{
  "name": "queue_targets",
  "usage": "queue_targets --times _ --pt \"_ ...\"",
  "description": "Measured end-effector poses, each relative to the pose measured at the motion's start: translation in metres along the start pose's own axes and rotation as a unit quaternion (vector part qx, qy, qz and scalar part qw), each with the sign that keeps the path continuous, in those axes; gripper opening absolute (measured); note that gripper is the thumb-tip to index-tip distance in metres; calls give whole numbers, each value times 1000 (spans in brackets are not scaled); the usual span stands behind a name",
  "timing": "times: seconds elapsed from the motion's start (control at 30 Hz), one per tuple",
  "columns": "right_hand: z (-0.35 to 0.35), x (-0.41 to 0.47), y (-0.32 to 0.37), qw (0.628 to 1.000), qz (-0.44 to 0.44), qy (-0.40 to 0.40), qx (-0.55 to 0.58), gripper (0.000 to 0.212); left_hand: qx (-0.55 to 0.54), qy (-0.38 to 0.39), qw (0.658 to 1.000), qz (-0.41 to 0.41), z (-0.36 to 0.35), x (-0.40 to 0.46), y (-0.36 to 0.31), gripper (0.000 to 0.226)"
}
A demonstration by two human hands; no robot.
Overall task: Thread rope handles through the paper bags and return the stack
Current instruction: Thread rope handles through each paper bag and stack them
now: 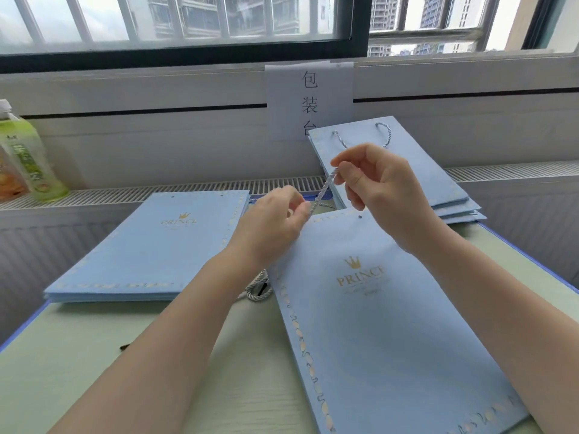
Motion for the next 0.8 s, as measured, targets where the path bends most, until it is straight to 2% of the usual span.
queue_targets --times 0.07,0.13,0.2,0.33,0.43,0.53,0.63,0.7,0.8 --pt "2 0 4 999 9 -8 33 18 -99 -1 994 -50 -1 -4 -17 38" --pt "6 1 8 999 19 -21 41 17 -159 10 982 -99 -3 -8 -29 31" --pt "13 2 9 998 22 -45 34 14 -155 10 980 -122 -3 -10 -30 28" --pt "31 5 3 994 21 -104 6 13 -99 -28 991 -89 1 -7 -14 38" --pt "44 7 -5 988 14 -145 -46 13 -86 -59 994 -41 10 -5 0 42" --pt "50 9 -13 981 3 -168 -96 12 -52 -68 996 -27 13 -4 5 46" --pt "51 13 -22 972 -1 -149 -181 20 -23 -65 998 12 11 -4 11 48" --pt "44 12 -23 956 24 -115 -268 25 20 -39 998 55 6 -4 18 42" --pt "29 7 -23 893 78 -66 -439 18 98 7 993 61 -6 -4 19 27"
Point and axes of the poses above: each hand's wrist, its own x-axis towards the middle knuckle, its own z-axis out of the back of the hand, y = z × x, the point moved 8 cm from there along x, towards the middle knuckle, and after that the axes turned 3 degrees about -x, right-handed, at the moved point
